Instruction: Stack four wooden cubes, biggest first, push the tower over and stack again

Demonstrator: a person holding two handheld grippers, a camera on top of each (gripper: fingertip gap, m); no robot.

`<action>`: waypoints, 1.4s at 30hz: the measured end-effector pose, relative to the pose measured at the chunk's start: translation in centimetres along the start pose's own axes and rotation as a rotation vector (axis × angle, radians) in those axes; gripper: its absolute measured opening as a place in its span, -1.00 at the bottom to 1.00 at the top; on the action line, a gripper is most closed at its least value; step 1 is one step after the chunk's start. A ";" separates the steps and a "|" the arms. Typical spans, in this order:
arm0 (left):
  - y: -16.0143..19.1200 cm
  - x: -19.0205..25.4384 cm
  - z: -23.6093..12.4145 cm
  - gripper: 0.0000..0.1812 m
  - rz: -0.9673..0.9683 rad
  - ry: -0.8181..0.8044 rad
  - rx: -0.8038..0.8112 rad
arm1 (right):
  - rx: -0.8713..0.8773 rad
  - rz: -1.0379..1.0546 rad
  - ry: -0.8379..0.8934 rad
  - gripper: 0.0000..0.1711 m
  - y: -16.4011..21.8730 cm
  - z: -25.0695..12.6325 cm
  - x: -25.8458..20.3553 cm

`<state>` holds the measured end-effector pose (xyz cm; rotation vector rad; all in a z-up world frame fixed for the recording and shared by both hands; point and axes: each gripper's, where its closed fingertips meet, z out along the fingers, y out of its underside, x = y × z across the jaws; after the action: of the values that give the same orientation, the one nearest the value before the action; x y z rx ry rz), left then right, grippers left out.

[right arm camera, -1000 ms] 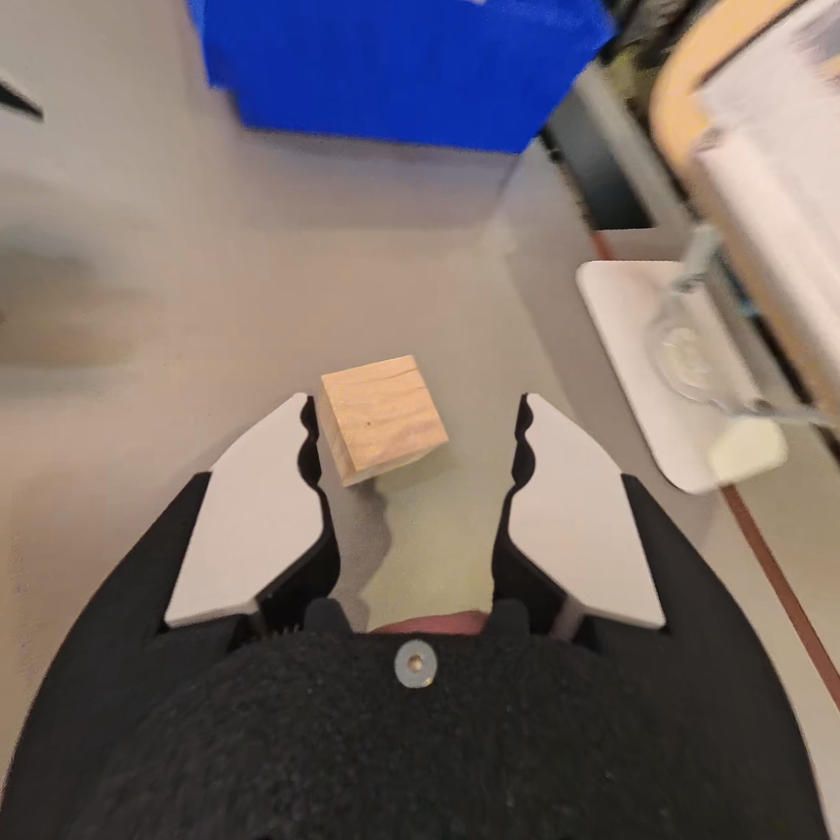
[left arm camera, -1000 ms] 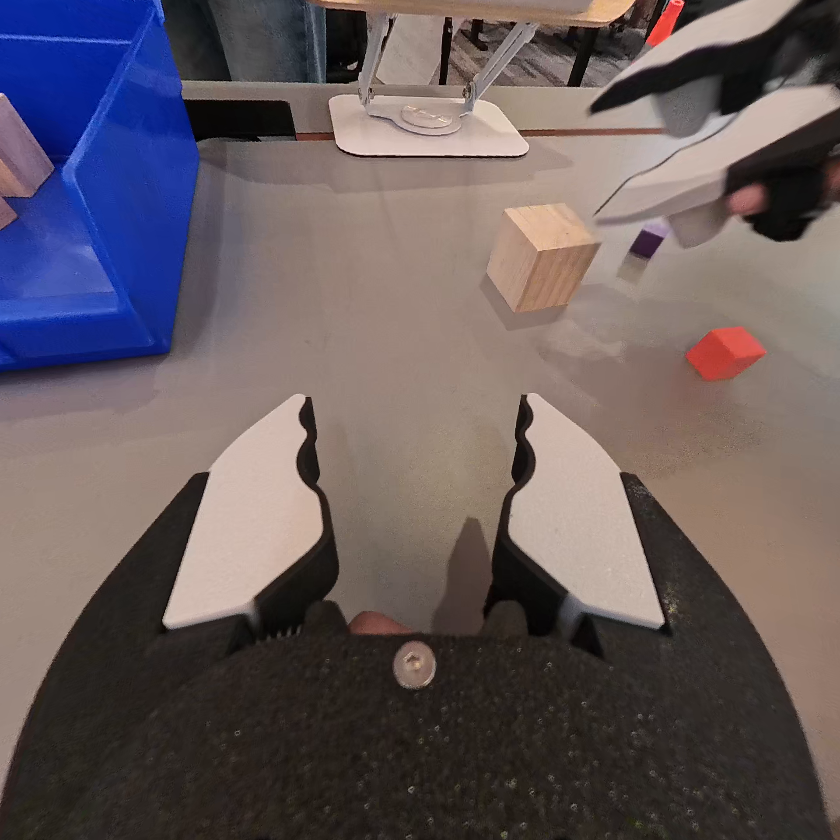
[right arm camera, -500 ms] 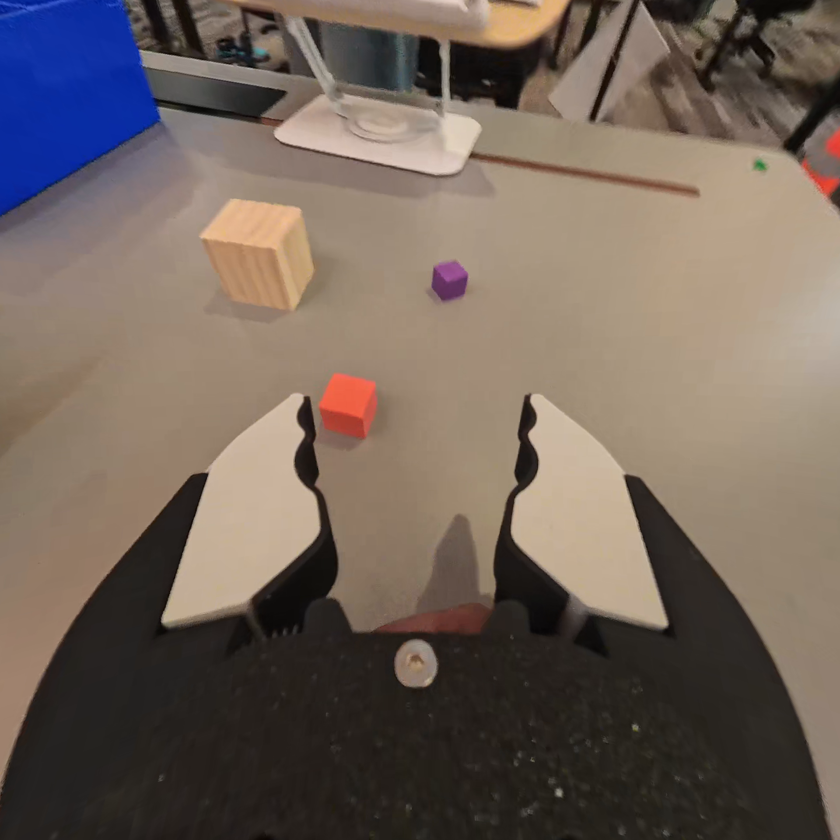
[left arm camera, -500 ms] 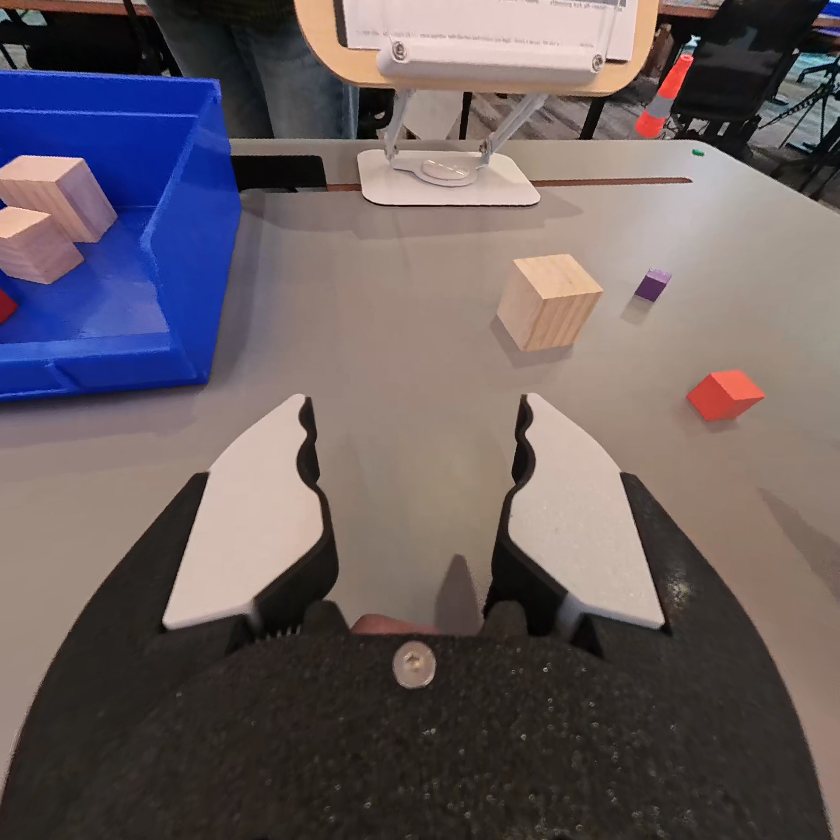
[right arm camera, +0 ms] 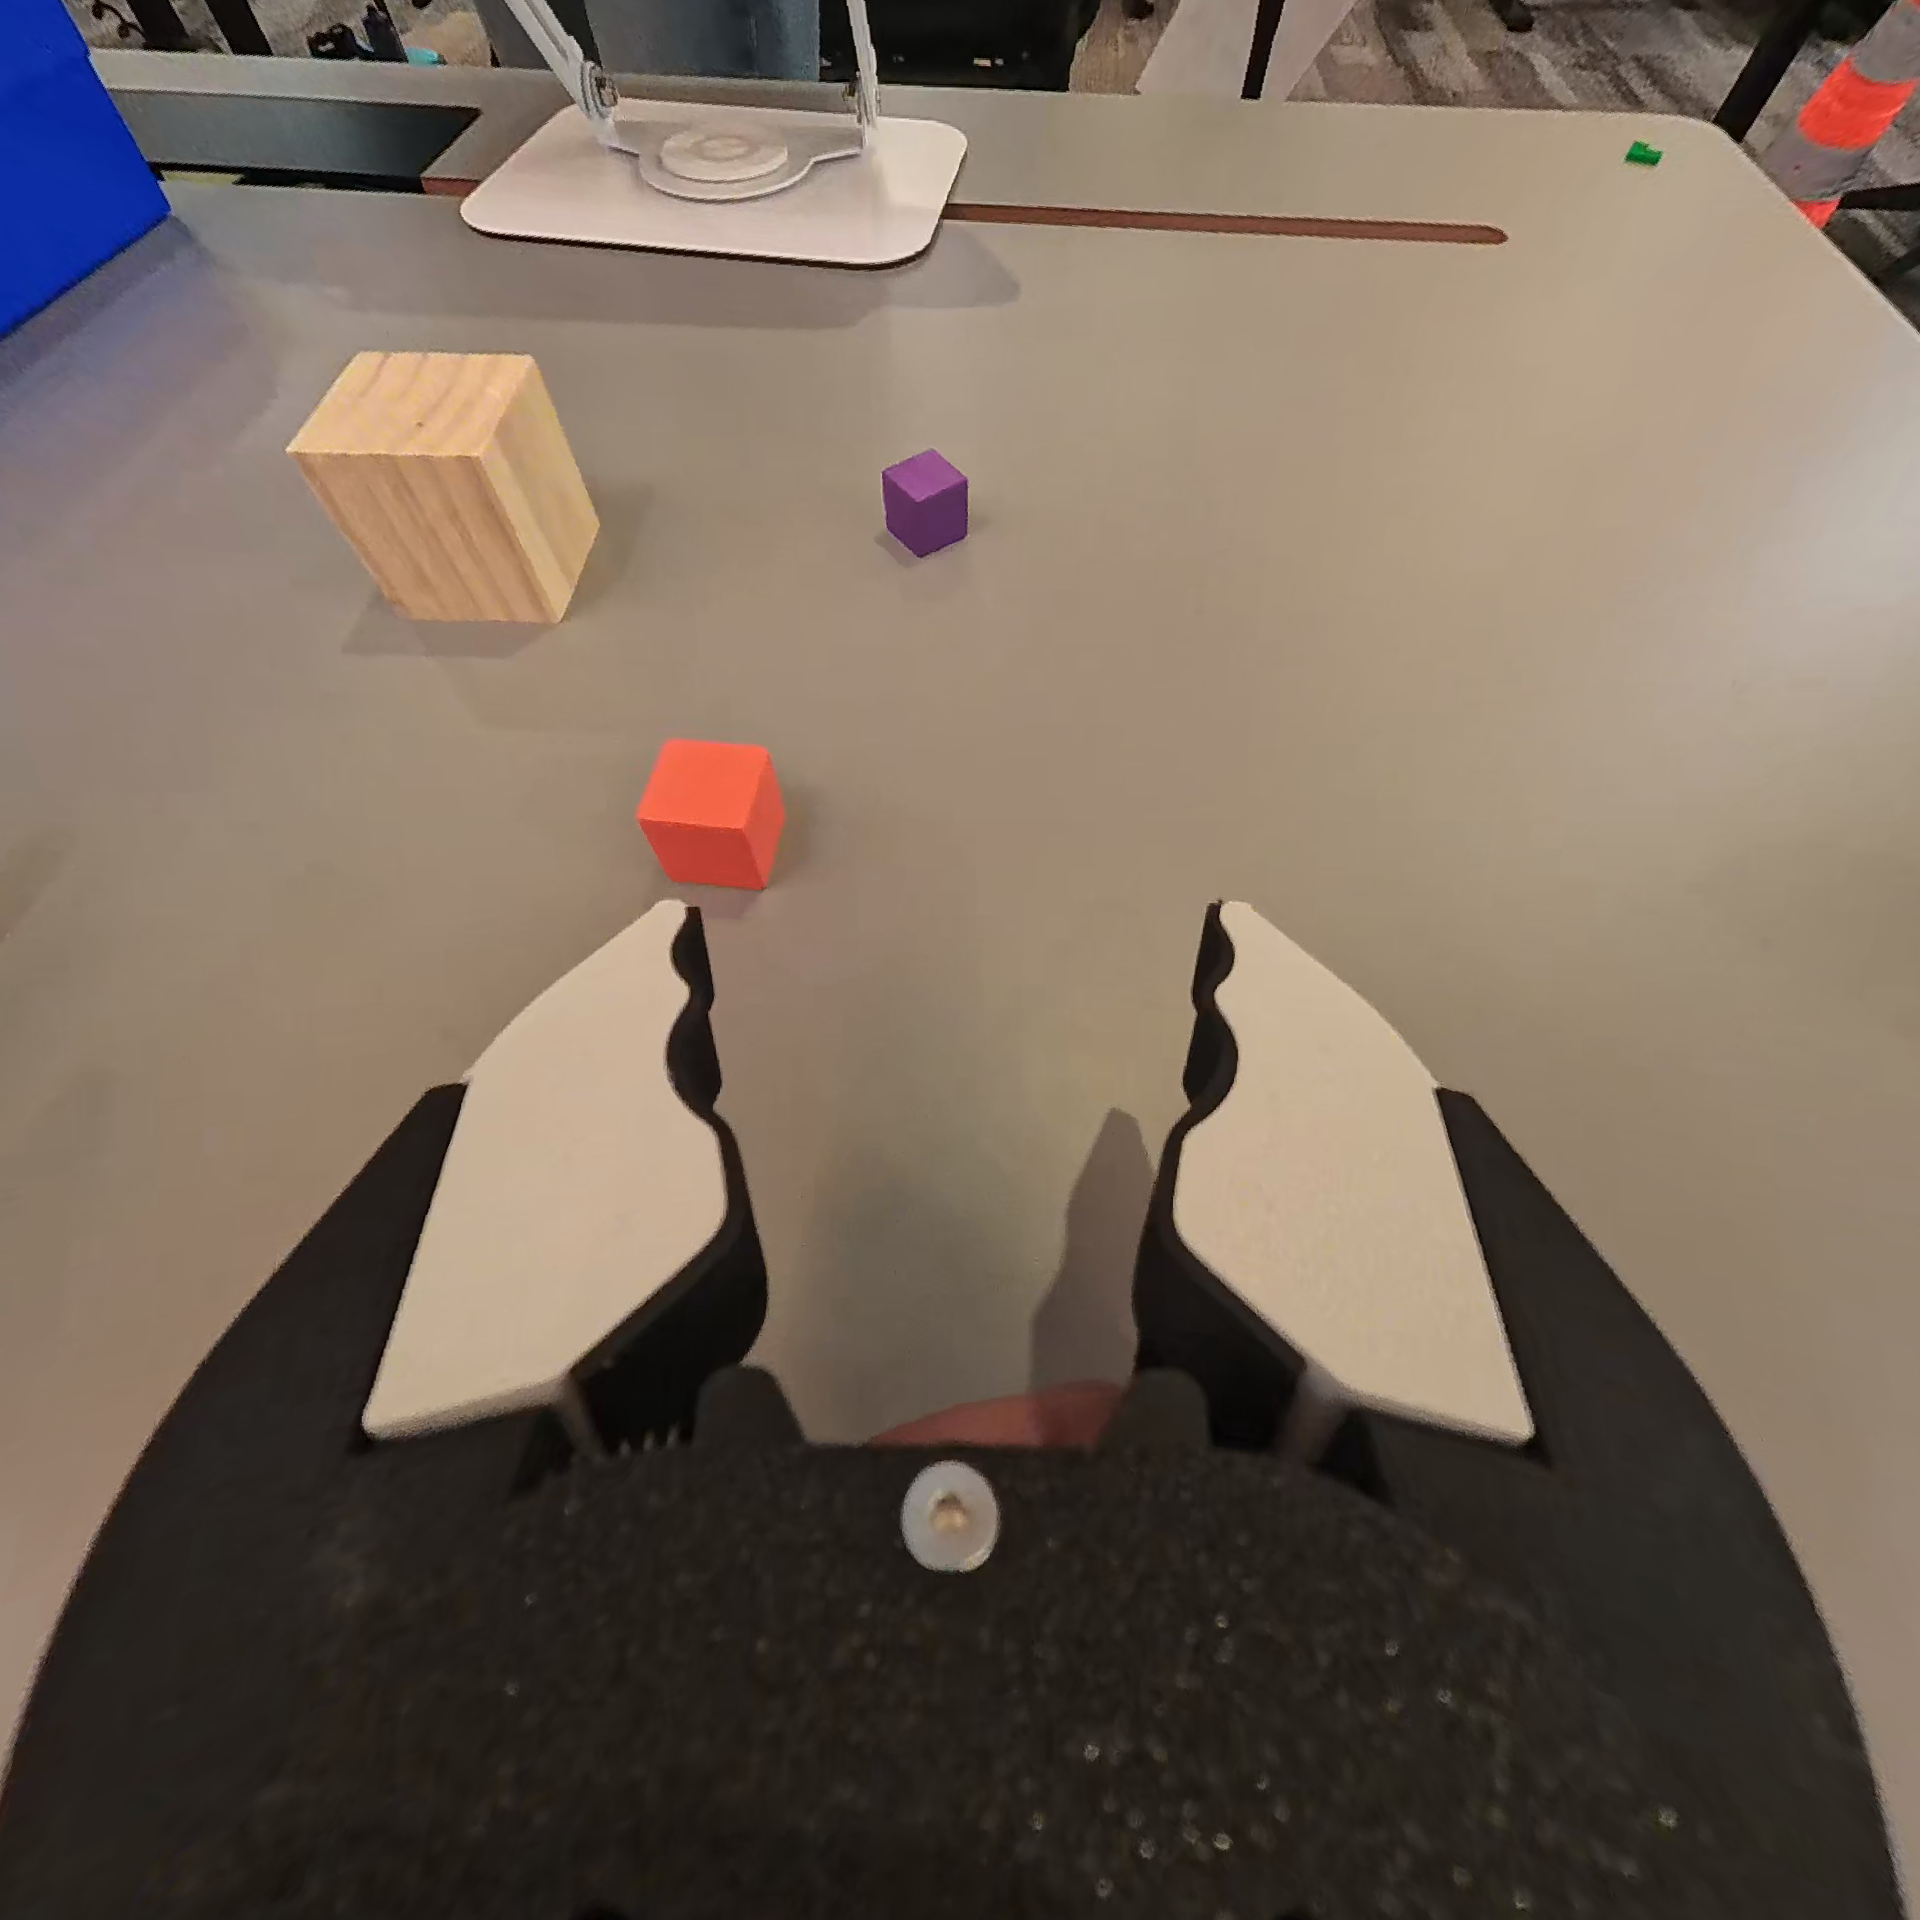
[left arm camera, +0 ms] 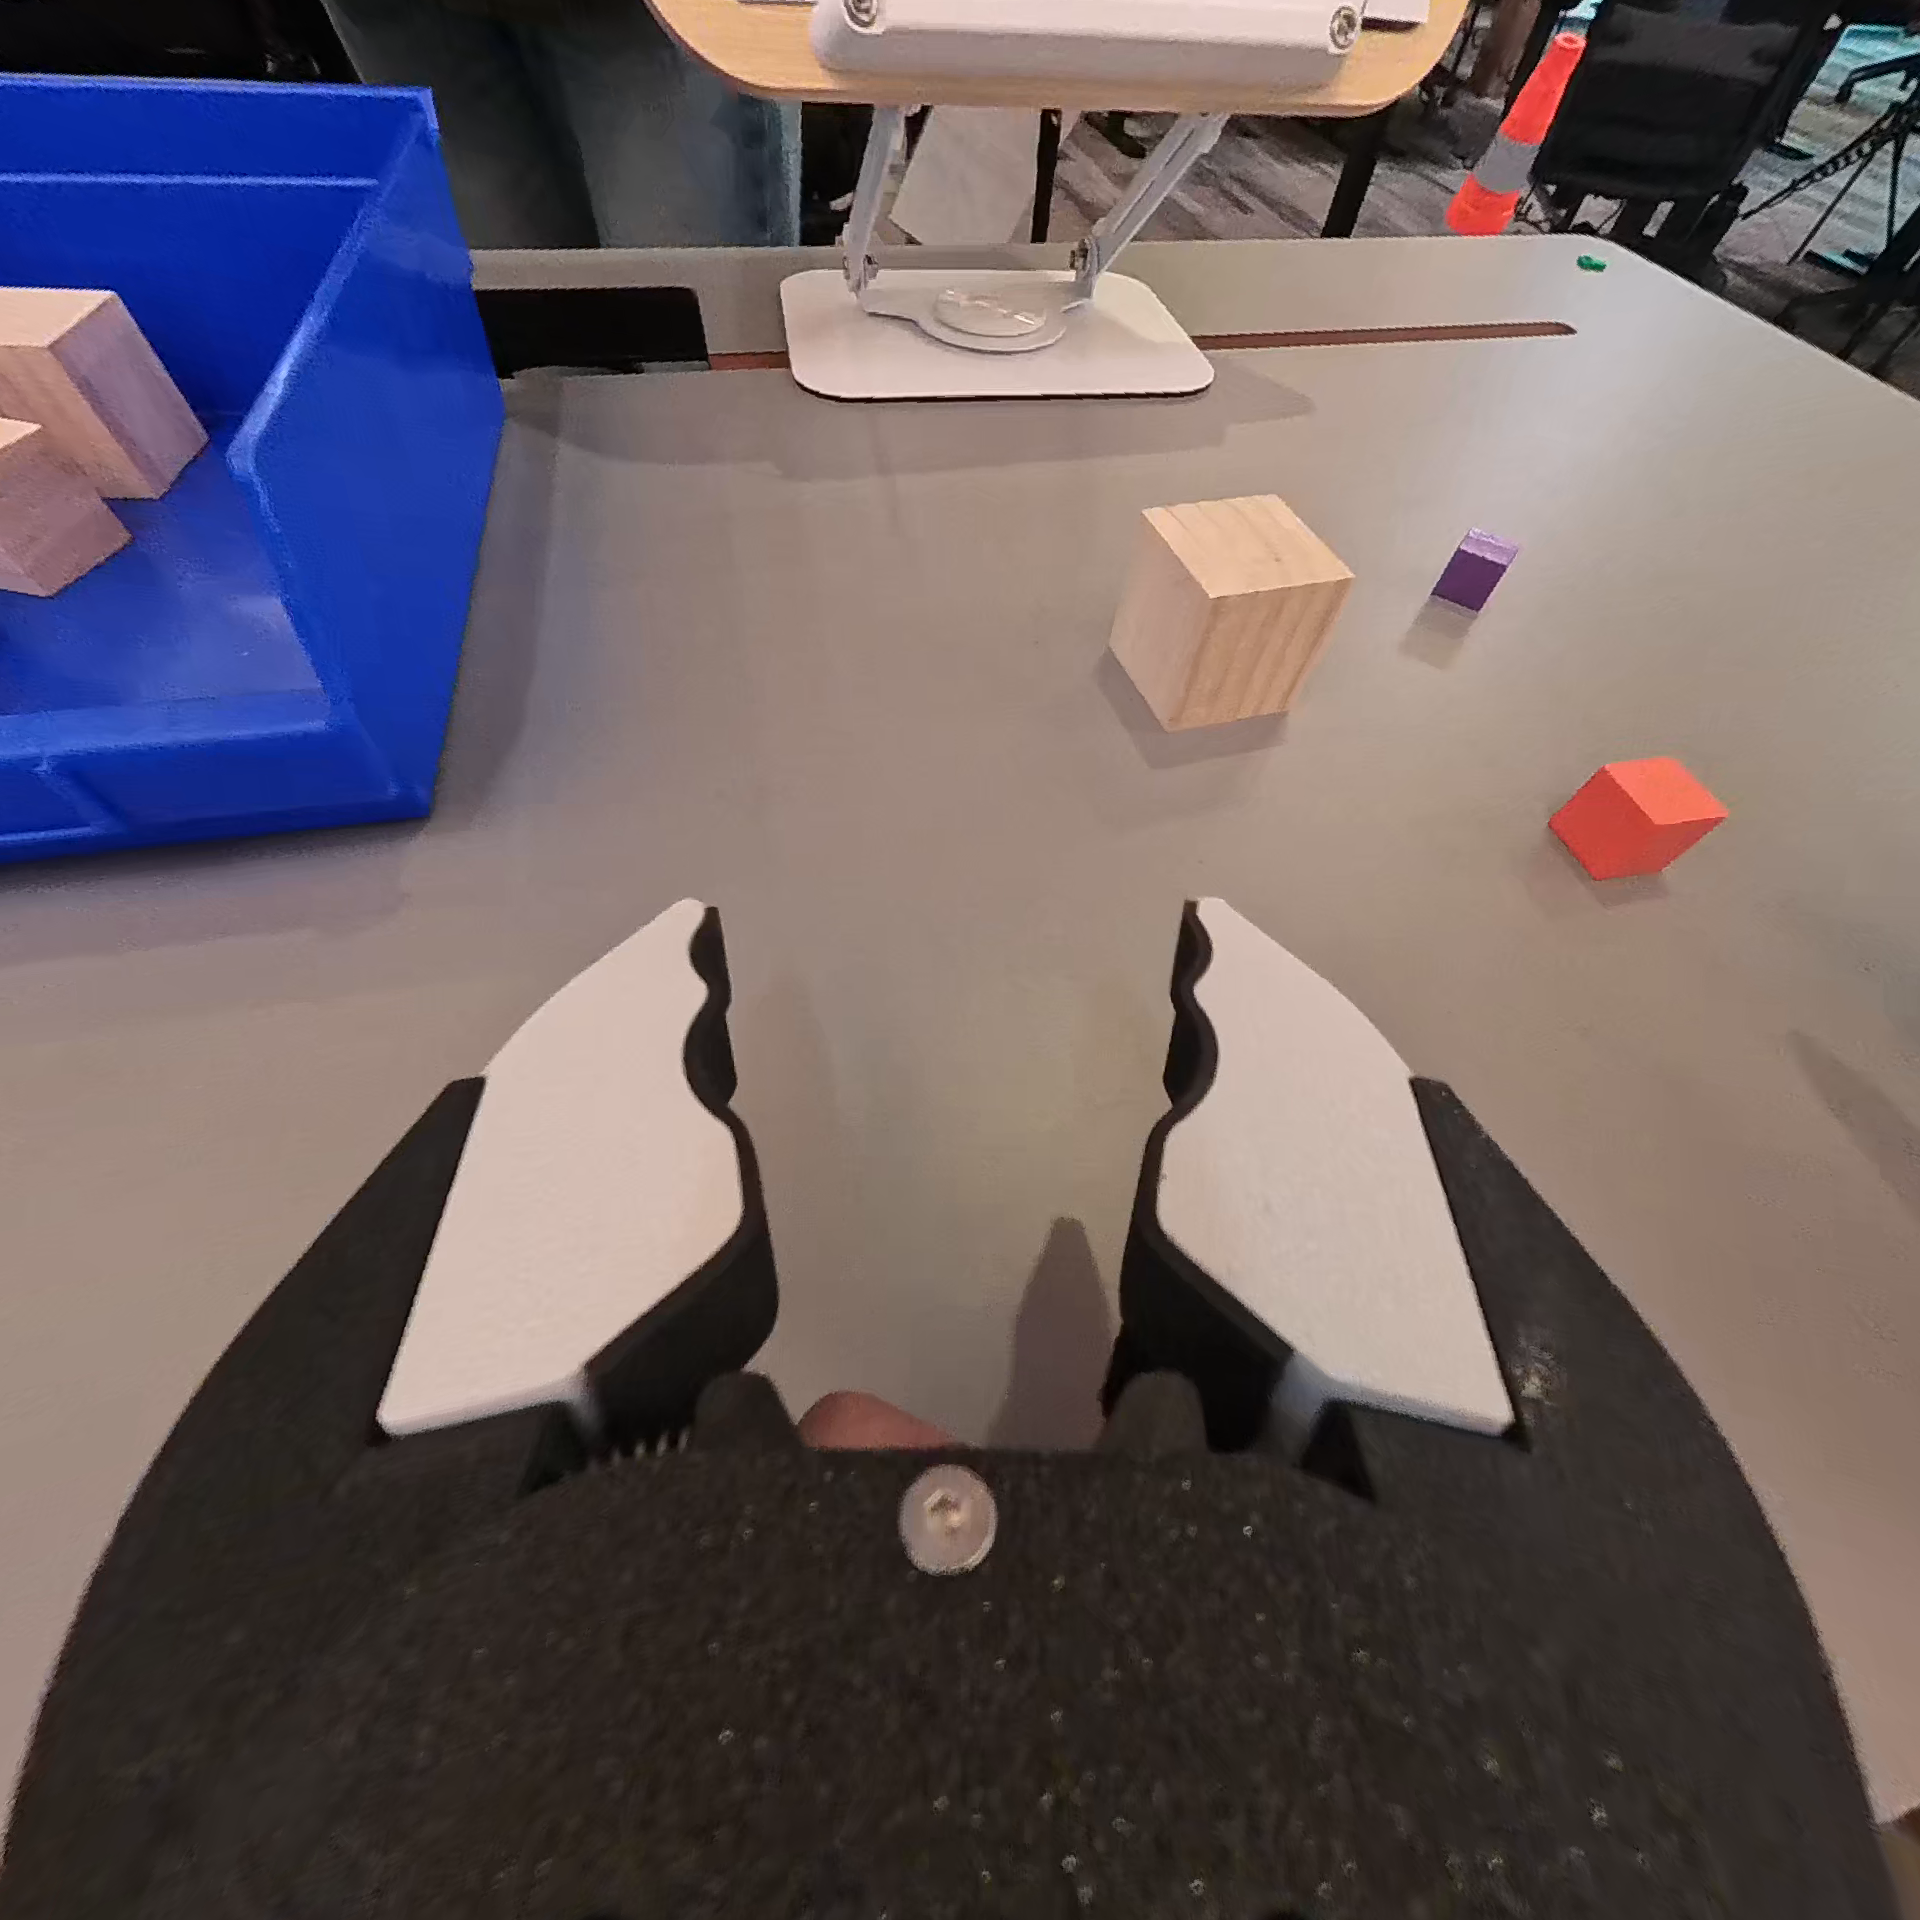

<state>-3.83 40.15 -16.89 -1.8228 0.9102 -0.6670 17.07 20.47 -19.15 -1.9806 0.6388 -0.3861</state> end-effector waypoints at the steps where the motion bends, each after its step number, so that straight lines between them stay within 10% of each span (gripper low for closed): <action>1: 0.0 0.1 0.0 -0.10 0.001 0.005 -0.002 | 0.002 -0.002 0.001 0.04 0.0 -0.1 0.1; 17: 0.2 0.4 0.3 -0.11 -0.004 0.036 -0.010 | -0.081 0.251 0.530 0.01 1.0 -2.1 27.0; 28: 0.0 -0.1 0.6 -0.11 -0.023 0.063 -0.011 | -0.291 0.281 0.340 0.03 1.6 2.2 28.5; 42: 0.8 0.6 0.6 -0.12 -0.018 0.093 -0.031 | -0.813 -0.494 -0.128 -0.19 3.1 2.6 27.4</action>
<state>-3.24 39.77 -17.87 -1.8418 0.9716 -0.7582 39.76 5.12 -23.03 -2.9287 0.2114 -0.3101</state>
